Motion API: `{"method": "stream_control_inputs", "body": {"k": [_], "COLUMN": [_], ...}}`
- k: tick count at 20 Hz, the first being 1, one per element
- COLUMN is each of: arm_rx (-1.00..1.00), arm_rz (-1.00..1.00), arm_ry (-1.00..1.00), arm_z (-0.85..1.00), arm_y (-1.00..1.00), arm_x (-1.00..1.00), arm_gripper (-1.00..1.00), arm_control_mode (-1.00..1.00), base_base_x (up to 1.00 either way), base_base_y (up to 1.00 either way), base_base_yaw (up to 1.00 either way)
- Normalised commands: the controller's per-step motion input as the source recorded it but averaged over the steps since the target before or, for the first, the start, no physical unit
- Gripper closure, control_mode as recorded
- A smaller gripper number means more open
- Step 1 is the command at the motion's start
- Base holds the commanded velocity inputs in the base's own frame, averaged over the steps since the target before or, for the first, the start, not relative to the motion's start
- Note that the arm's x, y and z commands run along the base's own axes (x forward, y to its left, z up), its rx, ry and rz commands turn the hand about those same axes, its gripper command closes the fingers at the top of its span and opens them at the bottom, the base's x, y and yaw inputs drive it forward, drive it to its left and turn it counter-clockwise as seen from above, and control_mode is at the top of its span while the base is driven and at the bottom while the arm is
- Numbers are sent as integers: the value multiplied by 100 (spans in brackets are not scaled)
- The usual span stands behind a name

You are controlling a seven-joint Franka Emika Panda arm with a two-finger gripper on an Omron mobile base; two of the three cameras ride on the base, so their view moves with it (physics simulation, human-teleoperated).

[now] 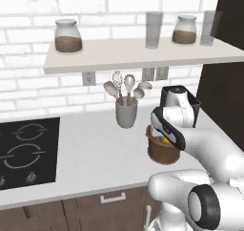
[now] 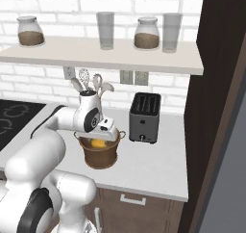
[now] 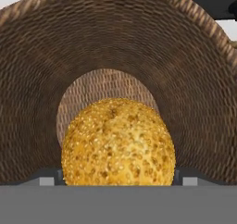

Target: Open the cabinet, pick up the bread from the cabinet and place it in the basket. Then move the basket to the dining counter.

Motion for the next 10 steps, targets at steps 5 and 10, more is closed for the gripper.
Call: {"method": "stream_control_inputs", "body": {"k": [5, 10], "arm_rx": [0, 0], "arm_rz": [0, 0], "arm_ry": [0, 0], "arm_z": [1, 3], "arm_y": [0, 0], "arm_x": [0, 0], "arm_gripper": [-100, -100], "arm_control_mode": [-100, -100], "base_base_x": [0, 0], "base_base_y": [0, 0], "base_base_yaw": [0, 0]}}
